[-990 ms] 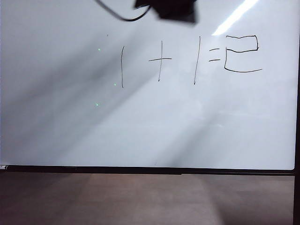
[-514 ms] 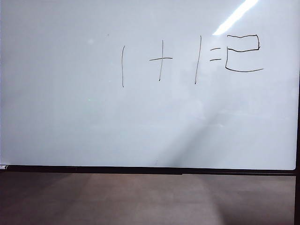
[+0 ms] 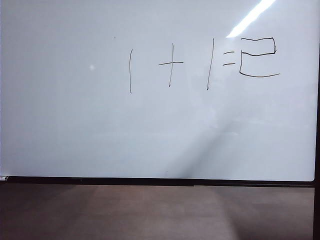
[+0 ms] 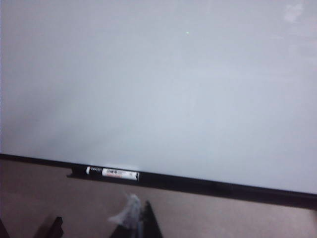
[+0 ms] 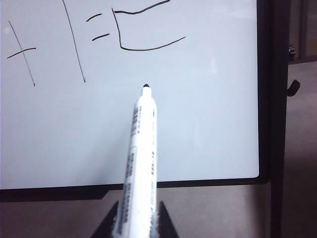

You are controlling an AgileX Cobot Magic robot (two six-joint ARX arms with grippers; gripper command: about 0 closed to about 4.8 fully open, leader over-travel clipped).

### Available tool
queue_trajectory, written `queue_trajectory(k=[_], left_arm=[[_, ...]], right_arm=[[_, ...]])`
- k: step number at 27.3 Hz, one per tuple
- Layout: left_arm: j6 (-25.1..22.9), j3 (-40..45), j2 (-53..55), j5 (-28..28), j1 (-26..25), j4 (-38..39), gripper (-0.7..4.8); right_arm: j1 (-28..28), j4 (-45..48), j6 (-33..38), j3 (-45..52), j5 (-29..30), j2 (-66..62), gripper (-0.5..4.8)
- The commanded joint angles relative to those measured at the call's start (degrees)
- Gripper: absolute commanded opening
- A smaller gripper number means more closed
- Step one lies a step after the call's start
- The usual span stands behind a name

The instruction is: Reach to the right to find the marker pen, pick it up, and write the answer to the math problem on the whiteboard.

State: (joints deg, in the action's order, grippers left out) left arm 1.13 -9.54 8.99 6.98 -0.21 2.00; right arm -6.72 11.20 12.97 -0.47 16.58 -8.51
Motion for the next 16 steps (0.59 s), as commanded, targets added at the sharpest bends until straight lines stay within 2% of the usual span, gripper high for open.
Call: queue_trajectory(k=[1, 9, 16], left_arm=[[0.44, 2.64, -2.86, -0.50, 0.00, 0.50, -0.04], [1.33, 7.32, -7.21, -3.19, -0.70, 0.50, -0.04], [1.22, 9.07, -8.76, -3.15, -0.85, 0.94, -0.04]], right_arm=[[0.02, 1.01, -0.11, 0.26, 0.09, 0.11, 0.00], [0.07, 1.03, -0.11, 0.26, 0.11, 0.13, 0.00], [0.07, 1.01, -0.11, 0.26, 0.11, 0.11, 0.00]])
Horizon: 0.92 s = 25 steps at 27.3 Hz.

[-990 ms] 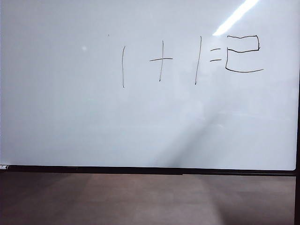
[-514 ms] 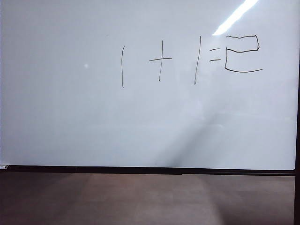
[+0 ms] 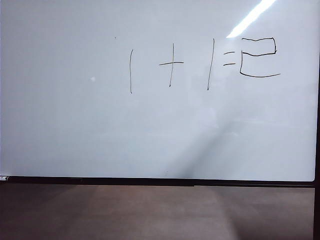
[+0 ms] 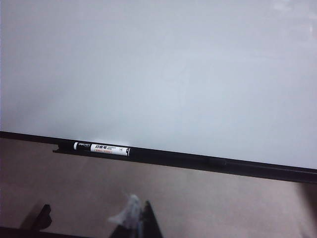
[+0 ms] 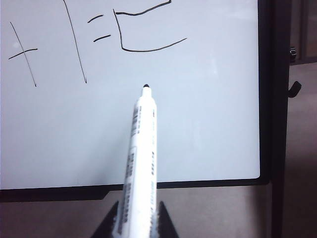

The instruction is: Reach to the right to find the marker pen, pick it up, and write the answer to the math problem on the whiteboard.

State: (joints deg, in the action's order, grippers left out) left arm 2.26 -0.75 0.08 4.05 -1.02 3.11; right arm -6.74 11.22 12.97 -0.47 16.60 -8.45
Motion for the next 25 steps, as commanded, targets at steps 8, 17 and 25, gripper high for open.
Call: queue_trajectory(k=[8, 17, 25], left_arm=[[-0.33, 0.28, 0.15, -0.24, 0.02, 0.83, -0.04], [-0.33, 0.26, 0.15, -0.72, 0.59, 0.87, -0.04], [-0.35, 0.26, 0.15, -0.92, 0.59, 0.98, -0.04]], right_arm=[[0.09, 0.98, -0.11, 0.26, 0.07, 0.04, 0.00], [0.09, 0.98, -0.11, 0.26, 0.09, 0.04, 0.00], [0.09, 0.98, -0.11, 0.26, 0.09, 0.04, 0.00]])
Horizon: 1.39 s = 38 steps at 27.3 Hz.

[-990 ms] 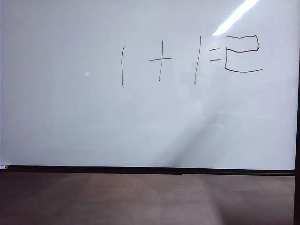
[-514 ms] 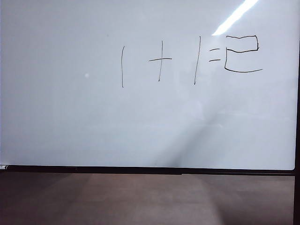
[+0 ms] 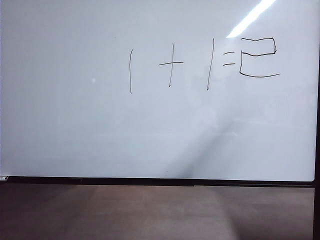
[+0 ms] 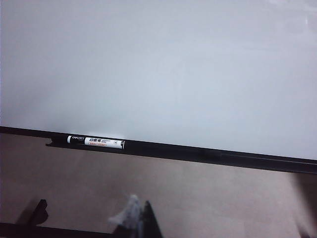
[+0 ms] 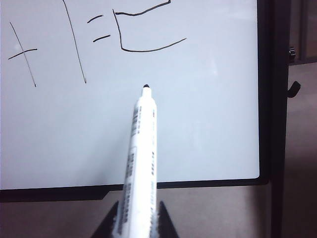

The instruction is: Reach to the right to find the marker pen, pick it up, and write the answer to the math problem on the whiteboard.

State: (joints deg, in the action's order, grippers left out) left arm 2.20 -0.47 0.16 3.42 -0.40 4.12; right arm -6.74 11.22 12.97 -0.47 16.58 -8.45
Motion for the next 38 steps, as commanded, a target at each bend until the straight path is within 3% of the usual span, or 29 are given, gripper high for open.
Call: queue_trajectory(k=[1, 28, 32, 34, 38], left_arm=[[-0.28, -0.02, 0.07, -0.26, -0.02, 0.11, -0.04], [-0.22, -0.02, 0.07, -0.24, -0.04, 1.09, -0.04], [-0.22, -0.02, 0.07, -0.24, -0.04, 1.09, -0.04], [-0.22, -0.02, 0.07, -0.22, -0.04, 1.14, -0.04], [-0.22, -0.02, 0.07, -0.20, -0.04, 1.14, -0.04]], right_arm=[[0.09, 0.98, -0.11, 0.26, 0.09, 0.04, 0.00], [0.09, 0.98, -0.11, 0.26, 0.09, 0.04, 0.00], [0.11, -2.49, -0.07, 0.26, 0.17, 5.35, 0.00], [0.04, -4.76, -3.72, 0.26, -0.28, 8.59, 0.00], [0.17, -8.39, -5.31, 0.26, -7.30, 8.33, 0.00]])
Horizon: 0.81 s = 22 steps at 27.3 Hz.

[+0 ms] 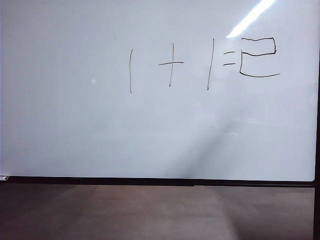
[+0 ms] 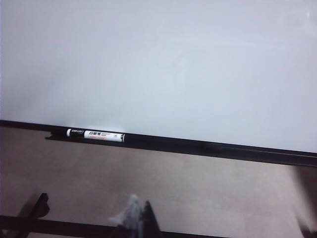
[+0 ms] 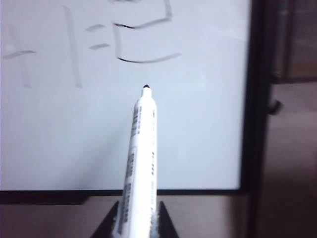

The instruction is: Reach to the right to find the marker pen, pick it up, and write the answer to the math problem on the whiteboard.

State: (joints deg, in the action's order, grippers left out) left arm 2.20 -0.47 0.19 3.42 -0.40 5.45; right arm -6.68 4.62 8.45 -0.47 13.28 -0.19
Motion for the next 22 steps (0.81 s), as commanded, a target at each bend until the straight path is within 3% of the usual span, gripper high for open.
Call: queue_trajectory(k=[1, 6, 22], left_arm=[[-0.22, -0.02, 0.04, -0.24, -0.07, -0.20, -0.04], [-0.22, -0.02, 0.04, -0.24, -0.07, -0.20, -0.04], [-0.22, -0.02, 0.04, -0.24, -0.07, -0.20, -0.04]], right_arm=[[0.20, -3.02, -1.11, 0.26, -5.77, 0.07, 0.00], [4.02, -5.31, -1.62, 0.26, -12.33, 0.07, 0.00], [6.47, -5.05, -2.91, 0.26, -12.11, 0.07, 0.00]])
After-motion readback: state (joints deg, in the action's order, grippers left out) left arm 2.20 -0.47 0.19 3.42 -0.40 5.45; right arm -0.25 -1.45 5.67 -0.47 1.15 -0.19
